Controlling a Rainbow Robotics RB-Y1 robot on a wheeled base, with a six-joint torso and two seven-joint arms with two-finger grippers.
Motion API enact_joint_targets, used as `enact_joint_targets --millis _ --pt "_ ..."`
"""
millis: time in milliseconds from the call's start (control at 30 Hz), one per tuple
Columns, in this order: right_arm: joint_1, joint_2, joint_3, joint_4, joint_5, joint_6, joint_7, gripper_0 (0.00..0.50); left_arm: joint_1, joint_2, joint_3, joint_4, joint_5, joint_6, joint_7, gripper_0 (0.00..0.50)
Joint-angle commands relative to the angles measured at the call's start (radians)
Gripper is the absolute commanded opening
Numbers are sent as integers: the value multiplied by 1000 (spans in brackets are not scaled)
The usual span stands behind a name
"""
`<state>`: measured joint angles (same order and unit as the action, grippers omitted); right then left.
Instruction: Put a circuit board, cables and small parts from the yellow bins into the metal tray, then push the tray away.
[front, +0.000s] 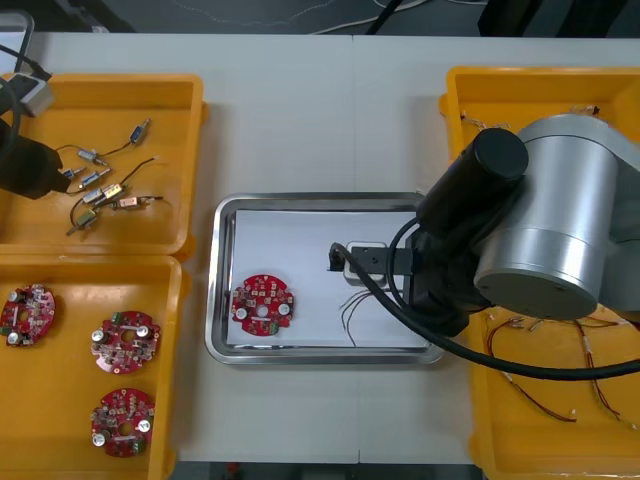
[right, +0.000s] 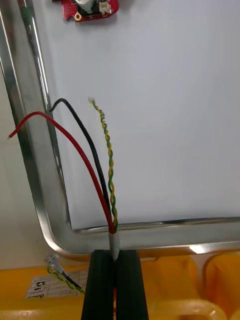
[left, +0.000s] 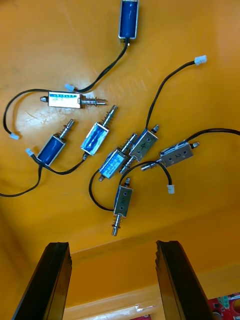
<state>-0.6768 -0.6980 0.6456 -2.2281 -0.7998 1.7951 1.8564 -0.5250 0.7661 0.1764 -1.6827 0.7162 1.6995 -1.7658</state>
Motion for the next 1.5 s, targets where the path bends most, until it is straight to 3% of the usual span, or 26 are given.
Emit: enact_joint_targets --millis 33,333,667,1067,1133,1233,1267,1300,1400,1500 --pt "-43 55 25 56 24 -29 96 0 -9 52 25 24 17 -20 -184 500" --pt "-63 100 129 145 120 -82 201 0 -12 50 -34 78 48 -57 -228 500" --pt "-64 126 157 220 97 -108 214 0 -24 50 -104 138 85 -104 -294 500" --pt "-64 152 213 262 137 -137 217 0 -46 48 -138 198 86 -115 -365 500" --pt "-64 158 213 262 142 -140 217 32 -56 48 -137 225 89 -115 -379 500" --pt "-64 169 213 262 152 -145 217 195 -58 44 -137 230 80 -116 -382 500" --pt "-64 173 213 262 154 -145 216 282 -58 41 -137 233 74 -118 -382 500" --pt "-64 175 213 262 157 -145 214 336 -58 42 -138 235 69 -121 -382 500" --pt "-66 178 213 260 157 -145 213 447 -58 42 -138 245 65 -133 -380 500" --pt "-70 176 209 254 159 -141 211 470 -58 41 -138 251 55 -144 -373 500"
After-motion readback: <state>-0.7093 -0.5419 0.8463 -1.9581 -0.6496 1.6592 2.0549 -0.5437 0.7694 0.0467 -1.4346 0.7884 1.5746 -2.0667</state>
